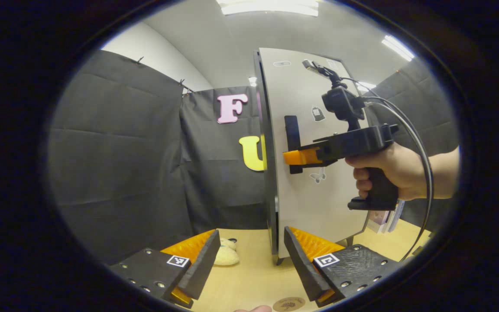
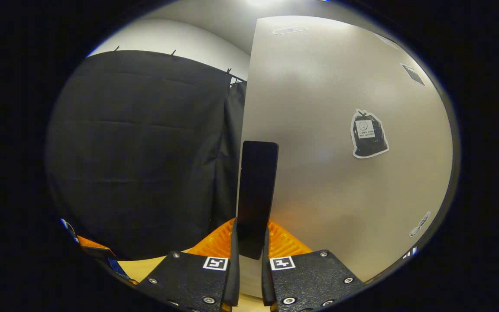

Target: Open the cabinet door with the right hand, grasp the bottle in the cabinet with the left hand and place it on the coaster, then close the cabinet door with the right hand.

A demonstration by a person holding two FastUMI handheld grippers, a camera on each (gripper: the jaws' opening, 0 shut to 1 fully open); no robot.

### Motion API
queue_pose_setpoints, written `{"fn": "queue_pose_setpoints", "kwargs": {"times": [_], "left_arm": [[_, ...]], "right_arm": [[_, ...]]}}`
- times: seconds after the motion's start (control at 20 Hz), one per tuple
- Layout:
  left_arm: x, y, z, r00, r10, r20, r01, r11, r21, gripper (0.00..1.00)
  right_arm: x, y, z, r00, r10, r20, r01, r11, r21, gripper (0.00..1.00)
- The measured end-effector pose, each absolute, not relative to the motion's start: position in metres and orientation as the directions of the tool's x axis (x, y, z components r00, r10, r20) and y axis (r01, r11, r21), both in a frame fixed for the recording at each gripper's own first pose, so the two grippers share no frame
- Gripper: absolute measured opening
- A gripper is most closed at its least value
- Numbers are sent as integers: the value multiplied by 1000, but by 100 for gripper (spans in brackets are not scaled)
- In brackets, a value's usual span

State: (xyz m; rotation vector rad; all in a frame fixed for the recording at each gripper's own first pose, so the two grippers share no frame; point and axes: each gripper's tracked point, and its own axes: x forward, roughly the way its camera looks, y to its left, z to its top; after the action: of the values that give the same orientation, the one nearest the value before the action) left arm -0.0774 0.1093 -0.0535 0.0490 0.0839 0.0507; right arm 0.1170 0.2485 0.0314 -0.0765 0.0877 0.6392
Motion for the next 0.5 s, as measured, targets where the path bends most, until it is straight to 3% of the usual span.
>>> {"fn": "queue_pose_setpoints", "kwargs": {"times": [0.2,0.25,0.35,0.5], "left_arm": [[-90,121,-33,995,93,-25,-89,988,126,92],[-95,124,-30,994,111,-19,-108,985,133,88],[-108,128,-25,988,155,-11,-152,979,139,92],[-122,121,-23,986,168,-19,-164,978,130,88]], "right_arm": [[109,242,30,774,623,-118,-630,776,-37,21],[109,240,29,766,632,-119,-639,768,-33,21],[109,235,27,752,649,-120,-655,756,-14,21],[105,228,26,739,663,-118,-668,744,-7,22]]}}
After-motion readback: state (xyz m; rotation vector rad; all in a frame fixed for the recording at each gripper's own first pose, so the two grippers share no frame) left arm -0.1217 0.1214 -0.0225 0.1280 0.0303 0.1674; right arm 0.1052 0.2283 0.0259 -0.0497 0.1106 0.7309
